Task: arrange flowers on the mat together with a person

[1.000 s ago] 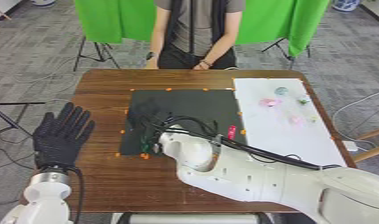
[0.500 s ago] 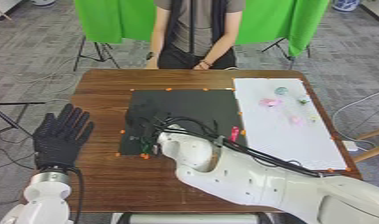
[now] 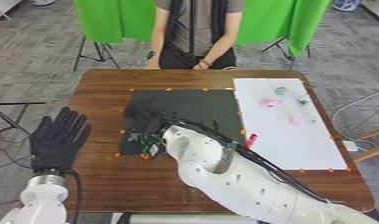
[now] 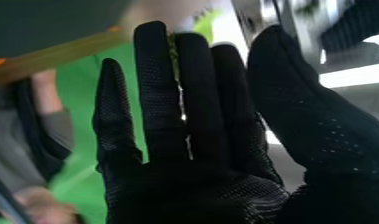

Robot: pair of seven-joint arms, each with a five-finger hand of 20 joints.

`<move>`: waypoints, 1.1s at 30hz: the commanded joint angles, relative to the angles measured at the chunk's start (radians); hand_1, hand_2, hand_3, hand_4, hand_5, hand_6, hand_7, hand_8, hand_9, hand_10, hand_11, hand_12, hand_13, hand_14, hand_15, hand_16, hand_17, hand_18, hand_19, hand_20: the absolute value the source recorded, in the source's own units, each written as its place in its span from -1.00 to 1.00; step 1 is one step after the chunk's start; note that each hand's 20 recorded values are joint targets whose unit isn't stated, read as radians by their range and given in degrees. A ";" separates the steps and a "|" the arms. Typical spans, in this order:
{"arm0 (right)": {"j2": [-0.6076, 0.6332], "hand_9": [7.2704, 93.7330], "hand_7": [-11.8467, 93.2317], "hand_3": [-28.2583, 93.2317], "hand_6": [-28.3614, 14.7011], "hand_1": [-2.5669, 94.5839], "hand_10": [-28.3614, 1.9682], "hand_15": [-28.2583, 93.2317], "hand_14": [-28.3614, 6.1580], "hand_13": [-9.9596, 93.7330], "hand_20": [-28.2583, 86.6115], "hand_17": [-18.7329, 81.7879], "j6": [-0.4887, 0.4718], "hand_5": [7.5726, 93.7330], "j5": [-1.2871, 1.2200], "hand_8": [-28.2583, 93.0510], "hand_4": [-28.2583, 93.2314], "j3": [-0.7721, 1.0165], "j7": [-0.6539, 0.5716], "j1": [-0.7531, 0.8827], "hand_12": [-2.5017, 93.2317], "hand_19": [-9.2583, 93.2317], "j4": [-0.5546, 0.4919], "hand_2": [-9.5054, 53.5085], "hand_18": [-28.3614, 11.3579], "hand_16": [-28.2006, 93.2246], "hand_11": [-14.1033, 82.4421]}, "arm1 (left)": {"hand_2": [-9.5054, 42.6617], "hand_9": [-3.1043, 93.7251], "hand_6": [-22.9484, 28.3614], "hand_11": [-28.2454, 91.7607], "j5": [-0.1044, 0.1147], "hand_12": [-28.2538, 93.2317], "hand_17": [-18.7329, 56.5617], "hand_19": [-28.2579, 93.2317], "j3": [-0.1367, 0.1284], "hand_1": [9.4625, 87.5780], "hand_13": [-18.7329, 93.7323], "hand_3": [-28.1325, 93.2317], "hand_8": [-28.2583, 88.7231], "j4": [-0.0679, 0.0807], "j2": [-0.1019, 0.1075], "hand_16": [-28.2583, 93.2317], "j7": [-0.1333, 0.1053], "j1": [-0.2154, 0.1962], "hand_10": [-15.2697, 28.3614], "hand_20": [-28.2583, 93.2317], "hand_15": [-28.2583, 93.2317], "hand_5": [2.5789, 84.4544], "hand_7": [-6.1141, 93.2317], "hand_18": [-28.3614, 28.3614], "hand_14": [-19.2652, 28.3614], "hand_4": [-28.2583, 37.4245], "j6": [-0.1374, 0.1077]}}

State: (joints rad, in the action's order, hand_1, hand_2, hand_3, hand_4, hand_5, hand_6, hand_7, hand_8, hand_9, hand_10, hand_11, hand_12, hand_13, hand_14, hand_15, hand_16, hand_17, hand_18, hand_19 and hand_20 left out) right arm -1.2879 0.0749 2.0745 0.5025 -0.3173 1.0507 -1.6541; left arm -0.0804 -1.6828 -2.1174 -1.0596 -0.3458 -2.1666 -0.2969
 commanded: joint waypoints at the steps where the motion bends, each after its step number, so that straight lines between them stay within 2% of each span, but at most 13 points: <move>1: 0.095 0.19 -0.38 0.78 0.30 -0.04 0.20 -0.11 0.05 0.24 -0.31 -0.29 0.089 -0.03 -0.267 -0.79 -1.00 0.214 0.048 0.078 -0.67 0.22 -0.221 -1.00 -0.51 -0.24 -0.43 | -0.20 -0.11 0.22 -0.21 0.009 -0.44 -0.68 0.14 -0.019 -0.44 -0.13 0.67 -0.70 -0.008 -0.038 -0.67 0.011 -0.047 0.33 -0.39 -0.04 0.06 -0.62 0.54 0.43 -1.00 -0.003; 7: 0.239 0.07 -0.41 0.79 0.27 -0.13 0.19 -0.18 -0.02 0.14 -0.33 -0.32 0.001 -0.09 -0.627 -0.77 -1.00 0.518 0.145 0.243 -0.68 0.17 -0.307 -1.00 -0.47 -0.24 -0.47 | -0.17 -0.11 0.22 -0.21 0.012 -0.44 -0.68 0.14 -0.040 -0.47 -0.13 0.67 -0.70 -0.023 -0.051 -0.67 -0.001 -0.079 0.33 -0.39 -0.05 0.05 -0.63 0.54 0.43 -1.00 0.011; 8: 0.260 0.02 -0.42 0.79 0.25 -0.19 0.17 -0.21 -0.06 0.09 -0.34 -0.33 -0.015 -0.11 -0.642 -0.77 -1.00 0.563 0.181 0.270 -0.69 0.16 -0.294 -0.87 -0.46 -0.24 -0.49 | -0.16 -0.11 0.22 -0.21 0.012 -0.44 -0.68 0.14 -0.040 -0.48 -0.13 0.67 -0.70 -0.026 -0.054 -0.67 -0.010 -0.085 0.33 -0.39 -0.05 0.05 -0.63 0.54 0.43 -1.00 0.009; 10: 0.313 -0.05 -0.46 0.79 0.20 -0.30 0.11 -0.25 -0.13 0.04 -0.34 -0.35 -0.024 -0.15 -0.665 -0.75 -0.99 0.637 0.237 0.330 -0.69 0.10 -0.270 -0.67 -0.48 -0.23 -0.52 | -0.14 -0.11 0.22 -0.22 0.010 -0.44 -0.68 0.13 -0.045 -0.49 -0.13 0.67 -0.70 -0.027 -0.057 -0.67 -0.008 -0.091 0.33 -0.39 -0.05 0.05 -0.63 0.54 0.42 -1.00 0.016; 14: 0.381 -0.11 -0.51 0.81 0.18 -0.38 0.11 -0.33 -0.18 -0.05 -0.33 -0.37 -0.059 -0.19 -0.874 -0.73 -0.98 0.834 0.229 0.487 -0.70 -0.02 -0.293 -0.53 -0.48 -0.22 -0.58 | -0.14 -0.12 0.22 -0.22 0.012 -0.44 -0.68 0.13 -0.048 -0.50 -0.13 0.67 -0.70 -0.028 -0.057 -0.67 -0.013 -0.096 0.33 -0.39 -0.06 0.04 -0.63 0.54 0.42 -1.00 0.041; 16: 0.390 -0.14 -0.52 0.79 0.19 -0.43 0.11 -0.35 -0.17 -0.09 -0.32 -0.38 -0.082 -0.21 -0.934 -0.72 -0.98 0.925 0.210 0.559 -0.70 -0.06 -0.307 -0.48 -0.47 -0.22 -0.60 | -0.13 -0.12 0.22 -0.22 0.020 -0.44 -0.68 0.13 -0.050 -0.50 -0.13 0.67 -0.69 -0.035 -0.056 -0.67 -0.027 -0.102 0.33 -0.39 -0.07 0.04 -0.63 0.54 0.41 -1.00 0.027; 17: 0.395 -0.15 -0.53 0.79 0.19 -0.44 0.10 -0.36 -0.17 -0.10 -0.32 -0.38 -0.072 -0.21 -0.964 -0.72 -0.98 0.963 0.210 0.600 -0.70 -0.08 -0.319 -0.47 -0.48 -0.23 -0.60 | -0.13 -0.12 0.22 -0.22 0.026 -0.44 -0.68 0.13 -0.053 -0.51 -0.14 0.67 -0.69 -0.039 -0.057 -0.67 -0.025 -0.101 0.33 -0.39 -0.07 0.04 -0.63 0.54 0.41 -1.00 0.007; 19: 0.379 -0.17 -0.54 0.79 0.19 -0.47 0.09 -0.37 -0.17 -0.12 -0.31 -0.38 -0.083 -0.22 -1.014 -0.71 -0.97 1.042 0.183 0.656 -0.70 -0.10 -0.336 -0.45 -0.48 -0.23 -0.61 | -0.13 -0.11 0.22 -0.22 0.033 -0.43 -0.68 0.13 -0.051 -0.51 -0.13 0.67 -0.69 -0.039 -0.053 -0.66 -0.047 -0.107 0.34 -0.39 -0.07 0.04 -0.63 0.54 0.41 -1.00 0.003; 23: 0.366 -0.21 -0.57 0.78 0.19 -0.51 0.07 -0.36 -0.20 -0.13 -0.30 -0.39 -0.041 -0.26 -1.079 -0.70 -0.96 1.170 0.205 0.803 -0.71 -0.13 -0.385 -0.44 -0.50 -0.24 -0.61 | -0.12 -0.10 0.22 -0.22 0.038 -0.43 -0.67 0.13 -0.044 -0.50 -0.12 0.68 -0.69 -0.034 -0.051 -0.66 -0.054 -0.096 0.34 -0.39 -0.07 0.05 -0.63 0.54 0.40 -1.00 0.016; 26: 0.352 -0.21 -0.58 0.78 0.20 -0.53 0.07 -0.36 -0.20 -0.13 -0.29 -0.39 0.000 -0.25 -1.111 -0.69 -0.96 1.231 0.211 0.891 -0.71 -0.14 -0.416 -0.44 -0.50 -0.24 -0.62 | -0.12 -0.10 0.22 -0.22 0.035 -0.43 -0.67 0.13 -0.043 -0.50 -0.12 0.68 -0.70 -0.033 -0.048 -0.66 -0.046 -0.091 0.34 -0.39 -0.08 0.06 -0.63 0.54 0.39 -1.00 0.024; 29: 0.327 -0.21 -0.58 0.77 0.20 -0.53 0.07 -0.36 -0.21 -0.13 -0.28 -0.39 0.053 -0.24 -1.101 -0.69 -0.95 1.269 0.221 0.968 -0.71 -0.15 -0.454 -0.43 -0.50 -0.24 -0.62 | -0.12 -0.10 0.22 -0.21 0.033 -0.43 -0.67 0.13 -0.042 -0.50 -0.12 0.68 -0.70 -0.030 -0.049 -0.66 -0.041 -0.088 0.33 -0.39 -0.08 0.06 -0.63 0.54 0.39 -1.00 0.023; 31: 0.313 -0.21 -0.57 0.77 0.20 -0.53 0.07 -0.36 -0.21 -0.13 -0.28 -0.39 0.092 -0.24 -1.103 -0.69 -0.95 1.261 0.229 0.985 -0.71 -0.15 -0.465 -0.43 -0.50 -0.24 -0.62 | -0.12 -0.09 0.22 -0.21 0.034 -0.44 -0.67 0.12 -0.048 -0.50 -0.12 0.68 -0.70 -0.038 -0.048 -0.66 -0.045 -0.102 0.33 -0.39 -0.08 0.06 -0.62 0.54 0.39 -1.00 0.013; 33: 0.313 -0.21 -0.57 0.78 0.20 -0.53 0.07 -0.36 -0.21 -0.13 -0.28 -0.39 0.104 -0.24 -1.104 -0.69 -0.95 1.264 0.229 0.998 -0.71 -0.16 -0.472 -0.43 -0.51 -0.24 -0.62 | -0.12 -0.09 0.22 -0.21 0.042 -0.44 -0.67 0.12 -0.048 -0.50 -0.12 0.68 -0.70 -0.038 -0.047 -0.66 -0.044 -0.104 0.33 -0.39 -0.08 0.06 -0.62 0.54 0.39 -1.00 0.009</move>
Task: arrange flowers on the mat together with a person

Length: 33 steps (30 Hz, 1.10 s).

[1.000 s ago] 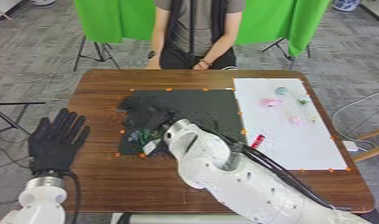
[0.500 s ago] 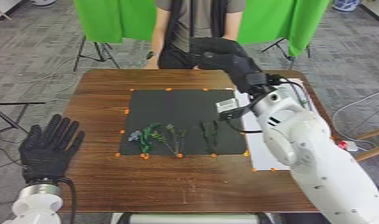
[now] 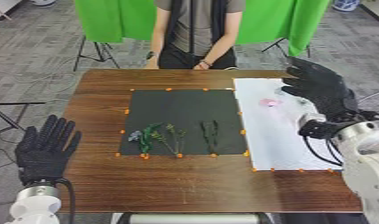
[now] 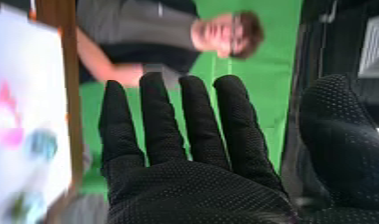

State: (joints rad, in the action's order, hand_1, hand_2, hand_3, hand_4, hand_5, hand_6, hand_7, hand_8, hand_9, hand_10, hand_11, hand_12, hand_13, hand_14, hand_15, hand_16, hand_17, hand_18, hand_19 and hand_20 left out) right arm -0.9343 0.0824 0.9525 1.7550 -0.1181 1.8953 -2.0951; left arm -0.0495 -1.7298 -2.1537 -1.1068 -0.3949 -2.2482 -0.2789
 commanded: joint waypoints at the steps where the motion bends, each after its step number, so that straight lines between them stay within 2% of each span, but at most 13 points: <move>1: -0.041 -0.21 -0.57 0.78 0.20 -0.53 0.07 -0.36 -0.21 -0.12 -0.27 -0.39 0.091 -0.24 0.022 -0.69 -0.95 0.019 0.030 0.162 -0.71 -0.15 -0.034 -0.43 -0.51 -0.24 -0.62 | -0.12 -0.09 0.22 -0.22 0.011 -0.44 -0.67 0.12 -0.001 -0.50 -0.12 0.68 -0.70 -0.001 0.001 -0.66 0.004 -0.022 0.33 -0.39 -0.07 0.06 -0.62 0.54 0.39 -1.00 -0.004; 6: -0.034 -0.21 -0.57 0.78 0.20 -0.53 0.07 -0.36 -0.22 -0.12 -0.27 -0.39 0.092 -0.25 0.032 -0.69 -0.95 0.021 0.032 0.169 -0.71 -0.15 -0.039 -0.44 -0.51 -0.24 -0.62 | -0.11 -0.09 0.23 -0.22 0.004 -0.44 -0.67 0.12 -0.007 -0.49 -0.11 0.68 -0.70 -0.004 0.000 -0.66 0.000 -0.023 0.33 -0.39 -0.07 0.07 -0.62 0.54 0.39 -1.00 0.004; 10: -0.032 -0.23 -0.57 0.79 0.20 -0.53 0.08 -0.36 -0.22 -0.12 -0.27 -0.39 0.117 -0.26 0.051 -0.70 -0.95 0.004 0.022 0.159 -0.71 -0.16 -0.040 -0.45 -0.51 -0.24 -0.62 | -0.10 -0.09 0.22 -0.21 0.008 -0.44 -0.67 0.12 -0.003 -0.49 -0.11 0.68 -0.70 -0.004 -0.002 -0.66 0.000 -0.024 0.33 -0.38 -0.07 0.07 -0.62 0.54 0.39 -1.00 -0.005; 14: -0.039 -0.24 -0.57 0.79 0.20 -0.53 0.08 -0.36 -0.22 -0.12 -0.26 -0.40 0.114 -0.30 0.050 -0.69 -0.95 0.003 0.022 0.161 -0.71 -0.15 -0.047 -0.46 -0.51 -0.24 -0.62 | -0.10 -0.09 0.22 -0.21 0.012 -0.44 -0.67 0.12 0.003 -0.49 -0.11 0.68 -0.70 -0.004 -0.005 -0.66 0.009 -0.024 0.33 -0.38 -0.07 0.07 -0.62 0.54 0.39 -1.00 0.002; 16: -0.045 -0.25 -0.57 0.79 0.20 -0.53 0.08 -0.36 -0.22 -0.12 -0.26 -0.40 0.094 -0.31 0.055 -0.69 -0.95 0.010 0.017 0.159 -0.71 -0.15 -0.045 -0.46 -0.51 -0.24 -0.62 | -0.10 -0.09 0.23 -0.21 0.011 -0.44 -0.67 0.13 0.005 -0.49 -0.11 0.68 -0.70 -0.003 -0.004 -0.66 0.005 -0.022 0.33 -0.38 -0.08 0.07 -0.62 0.54 0.39 -1.00 0.000; 19: -0.043 -0.25 -0.57 0.79 0.20 -0.53 0.08 -0.36 -0.23 -0.13 -0.26 -0.40 0.096 -0.31 0.054 -0.69 -0.95 0.008 0.011 0.156 -0.71 -0.15 -0.043 -0.47 -0.51 -0.24 -0.62 | -0.10 -0.08 0.22 -0.21 0.009 -0.44 -0.67 0.13 -0.001 -0.48 -0.11 0.68 -0.70 -0.004 -0.007 -0.66 0.009 -0.026 0.33 -0.38 -0.08 0.07 -0.62 0.53 0.39 -1.00 0.000; 23: -0.047 -0.25 -0.57 0.79 0.19 -0.52 0.08 -0.36 -0.23 -0.13 -0.26 -0.40 0.107 -0.32 0.060 -0.69 -0.95 0.004 0.007 0.170 -0.71 -0.14 -0.050 -0.48 -0.51 -0.24 -0.62 | -0.09 -0.08 0.22 -0.21 0.017 -0.44 -0.67 0.13 0.001 -0.48 -0.11 0.68 -0.70 -0.009 -0.010 -0.66 0.012 -0.037 0.33 -0.38 -0.08 0.07 -0.62 0.53 0.39 -1.00 -0.005; 27: -0.056 -0.27 -0.57 0.79 0.19 -0.52 0.07 -0.36 -0.24 -0.12 -0.26 -0.40 0.096 -0.32 0.072 -0.69 -0.95 0.008 0.003 0.170 -0.71 -0.14 -0.052 -0.48 -0.52 -0.23 -0.63 | -0.09 -0.08 0.21 -0.21 0.025 -0.44 -0.67 0.13 0.006 -0.48 -0.10 0.68 -0.70 -0.008 -0.011 -0.66 0.009 -0.036 0.33 -0.38 -0.08 0.07 -0.62 0.53 0.40 -1.00 -0.005; 33: -0.050 -0.27 -0.56 0.79 0.19 -0.51 0.07 -0.36 -0.24 -0.12 -0.26 -0.40 0.114 -0.33 0.074 -0.69 -0.95 -0.010 0.003 0.159 -0.71 -0.14 -0.046 -0.49 -0.52 -0.23 -0.63 | -0.09 -0.08 0.21 -0.21 0.020 -0.44 -0.67 0.13 0.005 -0.48 -0.10 0.68 -0.70 -0.009 -0.010 -0.66 0.009 -0.038 0.33 -0.38 -0.08 0.06 -0.62 0.54 0.40 -1.00 -0.001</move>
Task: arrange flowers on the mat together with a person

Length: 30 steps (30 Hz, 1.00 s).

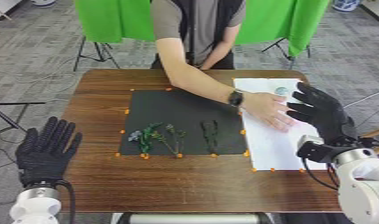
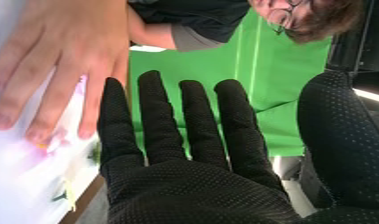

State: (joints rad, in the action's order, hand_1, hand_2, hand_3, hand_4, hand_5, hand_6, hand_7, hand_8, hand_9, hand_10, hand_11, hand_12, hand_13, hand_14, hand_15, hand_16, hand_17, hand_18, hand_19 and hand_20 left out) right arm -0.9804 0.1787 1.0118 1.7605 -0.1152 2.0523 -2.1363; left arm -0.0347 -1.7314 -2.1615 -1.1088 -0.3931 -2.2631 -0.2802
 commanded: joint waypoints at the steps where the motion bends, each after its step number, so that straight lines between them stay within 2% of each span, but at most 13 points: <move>1: -0.001 -0.26 -0.56 0.79 0.19 -0.51 0.07 -0.36 -0.24 -0.12 -0.26 -0.40 0.021 -0.32 0.013 -0.69 -0.94 -0.019 -0.001 0.002 -0.71 -0.14 -0.004 -0.49 -0.52 -0.23 -0.63 | -0.09 -0.08 0.21 -0.21 0.005 -0.44 -0.67 0.13 0.006 -0.48 -0.10 0.68 -0.70 0.000 -0.010 -0.65 0.010 -0.023 0.33 -0.38 -0.07 0.06 -0.62 0.54 0.40 -1.00 0.003; 5: 0.000 -0.26 -0.56 0.79 0.19 -0.51 0.07 -0.36 -0.24 -0.12 -0.26 -0.40 0.014 -0.32 0.031 -0.69 -0.95 -0.016 -0.015 0.012 -0.70 -0.13 -0.009 -0.50 -0.53 -0.23 -0.63 | -0.09 -0.09 0.21 -0.21 0.011 -0.44 -0.67 0.13 0.008 -0.48 -0.10 0.68 -0.70 -0.001 -0.008 -0.65 0.008 -0.022 0.32 -0.38 -0.07 0.06 -0.62 0.54 0.41 -1.00 -0.001; 8: -0.002 -0.26 -0.56 0.79 0.19 -0.51 0.06 -0.36 -0.24 -0.13 -0.26 -0.40 0.001 -0.32 0.041 -0.70 -0.95 -0.014 -0.018 0.014 -0.70 -0.13 -0.013 -0.50 -0.53 -0.23 -0.63 | -0.09 -0.09 0.21 -0.21 0.025 -0.44 -0.67 0.13 0.008 -0.48 -0.10 0.68 -0.70 -0.002 -0.011 -0.65 0.006 -0.024 0.33 -0.37 -0.07 0.06 -0.62 0.54 0.41 -1.00 0.003; 11: -0.006 -0.27 -0.56 0.79 0.19 -0.51 0.06 -0.36 -0.25 -0.13 -0.26 -0.41 -0.002 -0.32 0.043 -0.70 -0.94 -0.012 -0.023 0.013 -0.70 -0.13 -0.015 -0.51 -0.53 -0.23 -0.63 | -0.09 -0.09 0.21 -0.21 0.014 -0.43 -0.67 0.13 0.007 -0.48 -0.10 0.68 -0.70 -0.001 -0.009 -0.65 0.007 -0.021 0.33 -0.37 -0.07 0.07 -0.62 0.54 0.41 -1.00 0.009; 17: -0.007 -0.27 -0.56 0.79 0.19 -0.51 0.06 -0.36 -0.25 -0.13 -0.26 -0.41 -0.015 -0.32 0.044 -0.70 -0.94 -0.013 -0.025 0.016 -0.70 -0.13 -0.021 -0.51 -0.53 -0.22 -0.63 | -0.09 -0.08 0.21 -0.21 0.021 -0.43 -0.67 0.13 0.008 -0.48 -0.10 0.68 -0.70 -0.001 -0.009 -0.65 -0.002 -0.024 0.33 -0.37 -0.07 0.07 -0.62 0.54 0.41 -1.00 0.007; 21: -0.013 -0.27 -0.56 0.79 0.19 -0.51 0.07 -0.37 -0.25 -0.13 -0.26 -0.41 -0.023 -0.32 0.012 -0.70 -0.94 -0.046 -0.046 -0.001 -0.70 -0.13 -0.013 -0.51 -0.53 -0.22 -0.63 | -0.09 -0.08 0.21 -0.21 0.018 -0.43 -0.67 0.13 0.000 -0.49 -0.10 0.68 -0.70 0.000 -0.006 -0.65 -0.001 -0.025 0.32 -0.37 -0.07 0.07 -0.62 0.54 0.41 -1.00 0.003; 24: -0.027 -0.27 -0.56 0.79 0.18 -0.51 0.06 -0.37 -0.26 -0.13 -0.26 -0.41 -0.052 -0.32 0.040 -0.70 -0.94 -0.056 -0.046 -0.007 -0.70 -0.13 -0.012 -0.52 -0.53 -0.22 -0.63 | -0.08 -0.08 0.21 -0.21 0.022 -0.43 -0.67 0.13 0.007 -0.49 -0.10 0.68 -0.70 0.003 -0.003 -0.65 -0.002 -0.015 0.33 -0.37 -0.07 0.07 -0.62 0.54 0.41 -1.00 0.005; 30: -0.034 -0.28 -0.56 0.79 0.18 -0.51 0.06 -0.37 -0.25 -0.14 -0.26 -0.41 -0.092 -0.32 0.031 -0.69 -0.94 -0.055 -0.059 0.002 -0.70 -0.12 0.000 -0.52 -0.53 -0.22 -0.63 | -0.08 -0.08 0.21 -0.21 0.014 -0.43 -0.67 0.13 0.007 -0.48 -0.10 0.68 -0.70 0.007 0.004 -0.65 0.004 -0.008 0.33 -0.37 -0.07 0.07 -0.61 0.54 0.41 -1.00 0.008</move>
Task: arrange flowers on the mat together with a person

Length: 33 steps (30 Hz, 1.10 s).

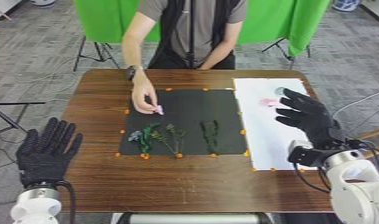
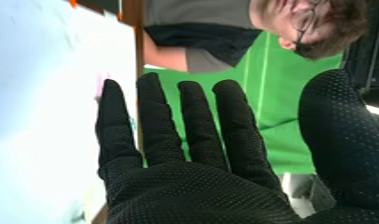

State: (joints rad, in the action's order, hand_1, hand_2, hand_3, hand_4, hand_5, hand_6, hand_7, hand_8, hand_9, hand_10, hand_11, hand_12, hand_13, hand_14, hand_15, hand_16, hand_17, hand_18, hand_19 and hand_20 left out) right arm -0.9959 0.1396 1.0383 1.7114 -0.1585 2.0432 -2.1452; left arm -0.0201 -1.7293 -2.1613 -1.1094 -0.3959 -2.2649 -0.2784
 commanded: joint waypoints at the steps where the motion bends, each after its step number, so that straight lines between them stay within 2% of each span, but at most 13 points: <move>1: -0.037 -0.28 -0.56 0.79 0.18 -0.50 0.05 -0.37 -0.25 -0.14 -0.26 -0.41 -0.088 -0.32 0.000 -0.69 -0.94 0.035 -0.012 0.047 -0.70 -0.12 0.001 -0.52 -0.53 -0.22 -0.63 | -0.08 -0.08 0.21 -0.21 -0.003 -0.43 -0.67 0.13 0.003 -0.48 -0.10 0.68 -0.70 0.006 0.005 -0.65 0.008 -0.009 0.33 -0.37 -0.07 0.07 -0.61 0.54 0.41 -1.00 0.005; 4: -0.041 -0.28 -0.56 0.78 0.18 -0.50 0.05 -0.37 -0.26 -0.14 -0.26 -0.41 -0.096 -0.32 -0.001 -0.69 -0.95 0.051 -0.008 0.063 -0.70 -0.12 -0.002 -0.52 -0.53 -0.22 -0.63 | -0.08 -0.08 0.21 -0.21 0.001 -0.43 -0.67 0.13 0.000 -0.48 -0.10 0.68 -0.70 0.007 0.005 -0.65 0.009 -0.008 0.33 -0.37 -0.07 0.07 -0.61 0.54 0.41 -1.00 0.003; 8: -0.047 -0.27 -0.56 0.78 0.18 -0.50 0.05 -0.37 -0.26 -0.14 -0.26 -0.41 -0.108 -0.32 -0.008 -0.69 -0.94 0.054 -0.006 0.066 -0.70 -0.12 0.001 -0.52 -0.53 -0.22 -0.63 | -0.08 -0.08 0.21 -0.21 -0.021 -0.43 -0.67 0.13 -0.008 -0.48 -0.10 0.68 -0.70 0.006 0.005 -0.65 0.010 -0.011 0.33 -0.37 -0.06 0.07 -0.61 0.54 0.41 -1.00 -0.010; 10: -0.053 -0.26 -0.56 0.78 0.17 -0.50 0.05 -0.37 -0.26 -0.14 -0.26 -0.41 -0.142 -0.31 -0.012 -0.69 -0.94 0.059 -0.012 0.067 -0.70 -0.12 0.003 -0.52 -0.53 -0.22 -0.63 | -0.08 -0.08 0.21 -0.21 -0.019 -0.43 -0.67 0.13 -0.009 -0.48 -0.10 0.68 -0.70 0.003 0.007 -0.65 0.004 -0.016 0.33 -0.37 -0.06 0.07 -0.61 0.54 0.42 -1.00 -0.013; 14: -0.054 -0.25 -0.56 0.78 0.18 -0.50 0.05 -0.37 -0.26 -0.14 -0.26 -0.41 -0.157 -0.30 0.004 -0.70 -0.95 0.049 -0.020 0.056 -0.70 -0.12 0.006 -0.52 -0.53 -0.22 -0.62 | -0.08 -0.08 0.21 -0.21 -0.016 -0.43 -0.67 0.13 -0.006 -0.48 -0.10 0.68 -0.70 0.004 0.004 -0.65 0.006 -0.016 0.33 -0.37 -0.05 0.07 -0.61 0.54 0.43 -1.00 -0.013; 19: -0.036 -0.25 -0.56 0.78 0.17 -0.50 0.06 -0.38 -0.26 -0.14 -0.27 -0.41 -0.101 -0.29 0.032 -0.69 -0.94 0.048 0.043 0.064 -0.70 -0.13 0.004 -0.53 -0.53 -0.22 -0.62 | -0.08 -0.08 0.20 -0.21 -0.016 -0.43 -0.67 0.13 -0.008 -0.48 -0.10 0.68 -0.70 0.002 0.003 -0.65 0.003 -0.020 0.33 -0.37 -0.05 0.07 -0.62 0.54 0.44 -1.00 -0.009; 21: -0.021 -0.24 -0.55 0.79 0.18 -0.49 0.07 -0.38 -0.21 -0.13 -0.27 -0.38 -0.069 -0.27 0.071 -0.70 -0.94 0.049 0.085 0.064 -0.70 -0.12 0.005 -0.54 -0.45 -0.23 -0.62 | -0.08 -0.08 0.20 -0.21 -0.014 -0.43 -0.67 0.13 -0.008 -0.48 -0.10 0.68 -0.70 -0.001 0.001 -0.65 -0.002 -0.026 0.33 -0.37 -0.05 0.07 -0.61 0.54 0.43 -1.00 -0.012; 24: 0.010 -0.23 -0.54 0.80 0.17 -0.47 0.06 -0.38 -0.14 -0.11 -0.26 -0.29 -0.023 -0.25 0.220 -0.70 -0.94 0.051 0.133 0.051 -0.70 -0.10 0.014 -0.60 -0.26 -0.24 -0.62 | -0.08 -0.08 0.20 -0.21 -0.013 -0.43 -0.67 0.13 -0.009 -0.48 -0.10 0.68 -0.70 -0.001 -0.003 -0.65 0.001 -0.027 0.33 -0.37 -0.05 0.07 -0.61 0.54 0.43 -1.00 -0.012; 27: 0.039 -0.23 -0.52 0.83 0.17 -0.43 0.05 -0.39 -0.01 -0.13 -0.28 -0.25 0.030 -0.24 0.432 -0.72 -0.95 0.063 0.140 0.041 -0.71 -0.23 0.022 -0.72 -0.10 -0.28 -0.61 | -0.08 -0.08 0.21 -0.21 -0.013 -0.43 -0.67 0.13 -0.008 -0.48 -0.10 0.68 -0.70 0.000 -0.002 -0.66 0.002 -0.025 0.33 -0.37 -0.06 0.07 -0.61 0.54 0.42 -1.00 -0.011; 30: 0.051 -0.25 -0.50 0.84 0.18 -0.42 0.06 -0.40 0.04 -0.19 -0.29 -0.27 0.021 -0.25 0.623 -0.73 -0.96 0.122 0.119 0.052 -0.72 -0.33 0.028 -0.81 -0.03 -0.31 -0.60 | -0.08 -0.08 0.21 -0.21 -0.012 -0.43 -0.67 0.13 -0.007 -0.48 -0.10 0.68 -0.70 0.002 -0.003 -0.65 0.002 -0.022 0.33 -0.37 -0.06 0.07 -0.61 0.54 0.42 -1.00 -0.011; 33: 0.096 -0.29 -0.49 0.84 0.19 -0.41 0.07 -0.41 0.05 -0.22 -0.26 -0.29 0.057 -0.27 0.740 -0.73 -0.96 0.107 0.071 0.014 -0.72 -0.29 0.064 -0.84 -0.05 -0.32 -0.60 | -0.08 -0.08 0.21 -0.21 -0.015 -0.43 -0.67 0.13 -0.006 -0.48 -0.10 0.68 -0.70 -0.001 -0.006 -0.65 0.003 -0.025 0.33 -0.37 -0.06 0.07 -0.62 0.54 0.42 -1.00 -0.009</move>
State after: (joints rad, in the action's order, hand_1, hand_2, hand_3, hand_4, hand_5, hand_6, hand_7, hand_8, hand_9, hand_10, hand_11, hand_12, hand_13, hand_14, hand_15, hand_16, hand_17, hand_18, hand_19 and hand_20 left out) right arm -0.9721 0.1644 1.5079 1.7731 -0.0154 2.0959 -2.1253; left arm -0.0315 -1.7371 -2.1614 -1.1045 -0.3959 -2.2692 -0.2825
